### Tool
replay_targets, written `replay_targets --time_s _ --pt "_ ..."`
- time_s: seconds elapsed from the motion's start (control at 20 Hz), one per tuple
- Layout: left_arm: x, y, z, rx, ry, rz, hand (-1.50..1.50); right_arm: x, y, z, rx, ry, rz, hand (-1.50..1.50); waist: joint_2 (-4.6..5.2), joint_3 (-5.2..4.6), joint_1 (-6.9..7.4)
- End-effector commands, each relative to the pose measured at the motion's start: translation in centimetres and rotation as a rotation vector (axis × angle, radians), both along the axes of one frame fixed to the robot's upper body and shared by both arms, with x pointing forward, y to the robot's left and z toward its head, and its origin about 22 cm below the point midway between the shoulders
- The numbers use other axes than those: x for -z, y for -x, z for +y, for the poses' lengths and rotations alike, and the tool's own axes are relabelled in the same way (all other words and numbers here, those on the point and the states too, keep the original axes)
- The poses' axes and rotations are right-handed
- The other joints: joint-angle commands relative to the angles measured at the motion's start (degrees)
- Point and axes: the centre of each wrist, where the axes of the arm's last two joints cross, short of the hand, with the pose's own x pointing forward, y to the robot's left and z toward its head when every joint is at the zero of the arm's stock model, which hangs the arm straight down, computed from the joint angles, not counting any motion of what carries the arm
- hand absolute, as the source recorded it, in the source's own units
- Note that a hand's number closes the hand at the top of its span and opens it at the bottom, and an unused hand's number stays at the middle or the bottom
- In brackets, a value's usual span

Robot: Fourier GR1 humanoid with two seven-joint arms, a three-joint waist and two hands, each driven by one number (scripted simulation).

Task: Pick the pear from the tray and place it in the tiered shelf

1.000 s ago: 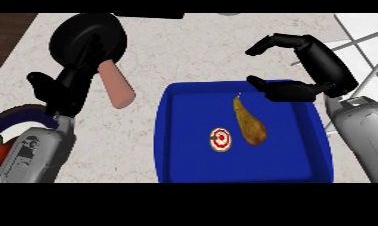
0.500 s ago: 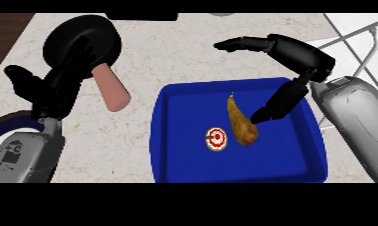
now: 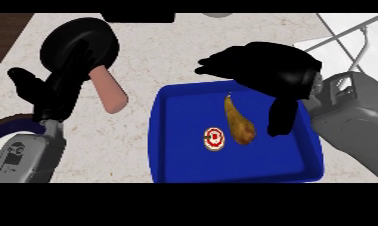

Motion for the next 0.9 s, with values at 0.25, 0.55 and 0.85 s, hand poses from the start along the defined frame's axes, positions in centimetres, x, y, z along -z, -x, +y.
replay_targets --time_s 0.25,0.55,0.85 --pt "-0.2 0.9 0.2 -0.002 0.022 0.007 0.00 6.4 6.3 6.3 0.026 0.286 -0.248 -1.50 0.53 0.18 -0.04" --pt "0.2 0.4 1.4 -0.009 0.013 -0.007 0.00 10.0 7.7 7.6 0.051 0.398 -0.263 -1.50 0.66 0.17 -0.33" --pt "-1.7 0.2 1.0 -0.006 0.001 -0.016 0.00 11.6 7.9 7.2 0.107 0.545 -0.351 -1.50 0.63 0.19 -0.26"
